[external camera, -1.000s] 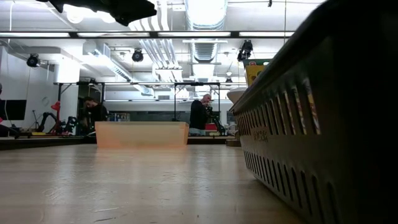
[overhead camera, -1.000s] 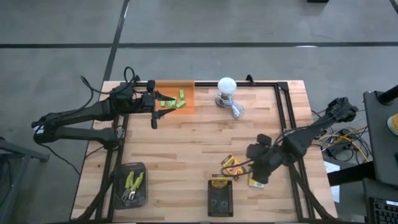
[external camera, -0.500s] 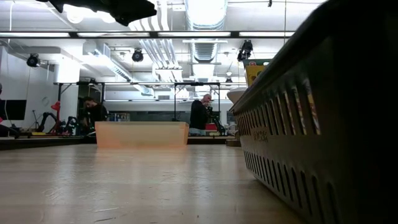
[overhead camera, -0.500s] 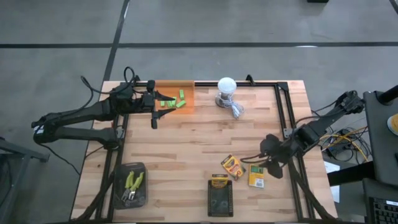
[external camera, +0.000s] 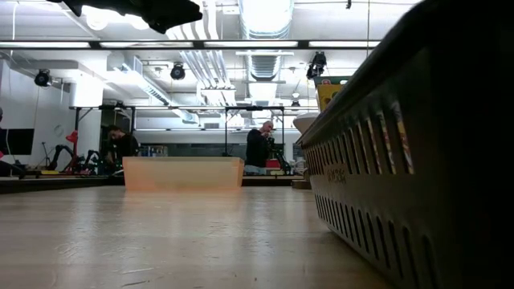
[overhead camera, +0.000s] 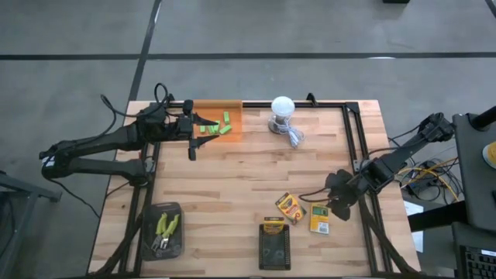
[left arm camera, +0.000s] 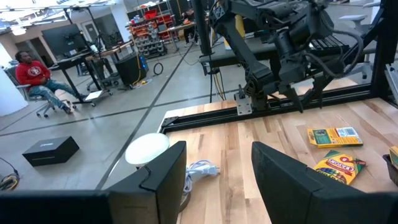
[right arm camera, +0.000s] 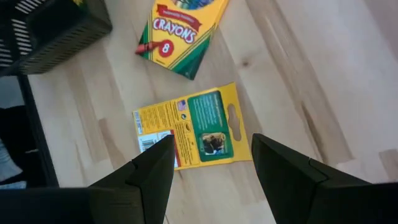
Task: Pick & Place School Supplies
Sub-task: Put the crayon box into the right black bin
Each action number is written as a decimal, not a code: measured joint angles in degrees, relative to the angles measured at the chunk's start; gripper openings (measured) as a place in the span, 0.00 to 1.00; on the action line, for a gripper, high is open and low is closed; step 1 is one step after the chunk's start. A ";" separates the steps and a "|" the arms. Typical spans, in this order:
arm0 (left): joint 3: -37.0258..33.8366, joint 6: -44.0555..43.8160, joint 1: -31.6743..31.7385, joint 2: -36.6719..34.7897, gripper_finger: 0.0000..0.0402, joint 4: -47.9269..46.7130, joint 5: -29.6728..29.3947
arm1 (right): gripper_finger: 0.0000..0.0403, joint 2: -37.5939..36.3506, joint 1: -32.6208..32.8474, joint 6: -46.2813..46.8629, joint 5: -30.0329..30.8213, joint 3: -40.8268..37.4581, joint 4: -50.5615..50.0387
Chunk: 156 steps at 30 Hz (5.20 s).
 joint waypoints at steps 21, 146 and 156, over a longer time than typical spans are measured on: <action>0.00 0.00 0.00 0.00 0.47 0.00 0.00 | 0.52 -0.13 -9.03 -7.15 -15.37 -6.53 11.38; 0.00 0.00 0.00 0.00 0.47 0.00 0.00 | 0.02 14.15 -26.25 -21.07 -34.60 -15.52 30.74; 0.00 0.00 0.00 0.00 0.47 0.00 0.01 | 0.02 12.19 -26.25 -21.47 -34.64 -11.15 22.28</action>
